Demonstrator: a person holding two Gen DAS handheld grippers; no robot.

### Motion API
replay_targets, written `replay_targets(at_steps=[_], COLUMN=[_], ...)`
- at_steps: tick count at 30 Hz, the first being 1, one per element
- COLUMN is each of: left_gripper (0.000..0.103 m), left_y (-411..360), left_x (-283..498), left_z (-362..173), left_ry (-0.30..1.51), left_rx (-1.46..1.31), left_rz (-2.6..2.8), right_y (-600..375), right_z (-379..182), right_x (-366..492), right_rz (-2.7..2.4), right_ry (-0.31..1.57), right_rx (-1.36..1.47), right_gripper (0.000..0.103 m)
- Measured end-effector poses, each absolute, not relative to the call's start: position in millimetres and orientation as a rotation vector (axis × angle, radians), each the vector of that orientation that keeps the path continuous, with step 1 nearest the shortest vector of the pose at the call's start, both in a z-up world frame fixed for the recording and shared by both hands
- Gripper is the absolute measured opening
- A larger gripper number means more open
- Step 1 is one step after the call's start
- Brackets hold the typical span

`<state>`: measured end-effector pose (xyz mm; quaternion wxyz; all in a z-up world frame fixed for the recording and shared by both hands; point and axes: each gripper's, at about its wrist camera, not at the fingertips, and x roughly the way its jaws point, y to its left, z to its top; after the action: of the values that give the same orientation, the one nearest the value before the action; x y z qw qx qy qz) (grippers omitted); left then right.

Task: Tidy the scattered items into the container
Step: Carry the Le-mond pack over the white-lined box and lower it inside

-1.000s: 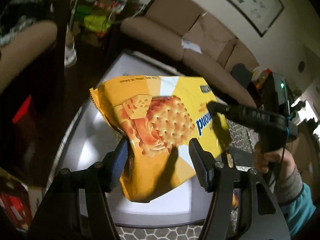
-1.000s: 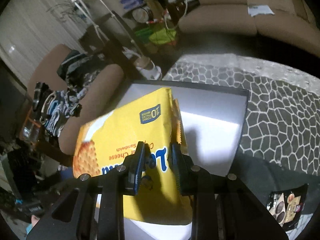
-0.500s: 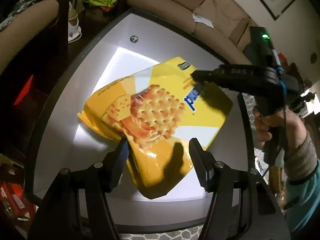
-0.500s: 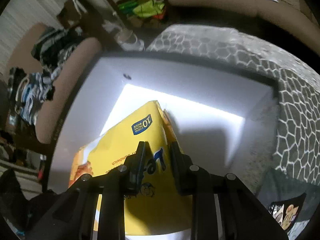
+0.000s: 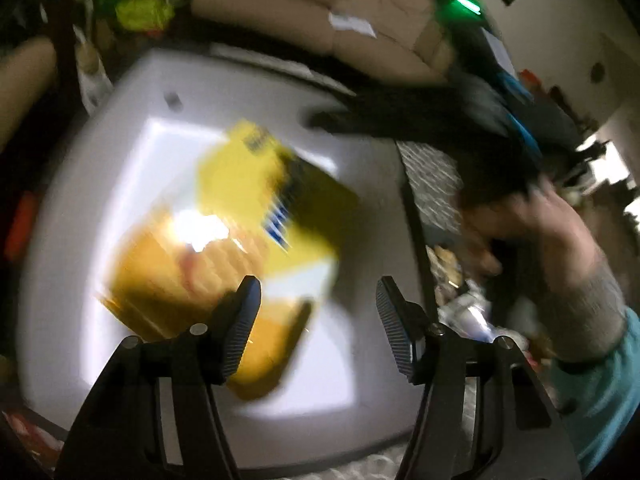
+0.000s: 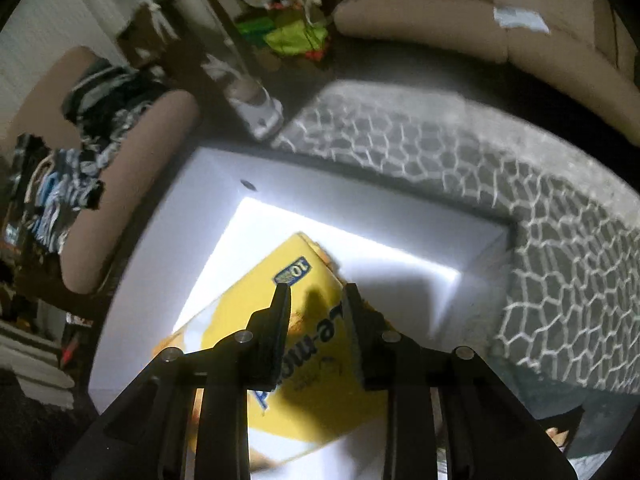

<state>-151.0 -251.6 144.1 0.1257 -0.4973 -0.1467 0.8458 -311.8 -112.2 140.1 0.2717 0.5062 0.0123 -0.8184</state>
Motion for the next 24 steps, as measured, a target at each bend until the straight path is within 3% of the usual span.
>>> replay_targets(at_steps=[4, 8, 12, 17, 24], left_gripper=[0.060, 0.063, 0.068, 0.073, 0.080], left_y=[-273, -271, -260, -259, -269], left_x=[-181, -200, -206, -207, -212], left_z=[139, 116, 103, 86, 76], left_ry=[-0.381, -0.278, -0.143, -0.023, -0.147], left_rx=[-1.527, -1.649, -1.742, -1.847, -1.955], left_rz=[2.526, 2.493, 2.478, 2.475, 2.339], right_y=[-77, -38, 2, 27, 37], right_z=[173, 188, 191, 176, 158], right_x=[-281, -250, -218, -184, -159], right_rz=[-2.208, -2.198, -2.190, -2.147, -2.105], right_ry=[-0.032, -0.095, -0.155, -0.192, -0.198], right_rx=[1.260, 1.219, 1.194, 1.210, 1.252], right_gripper=[0.028, 0.040, 0.048, 0.049, 0.049])
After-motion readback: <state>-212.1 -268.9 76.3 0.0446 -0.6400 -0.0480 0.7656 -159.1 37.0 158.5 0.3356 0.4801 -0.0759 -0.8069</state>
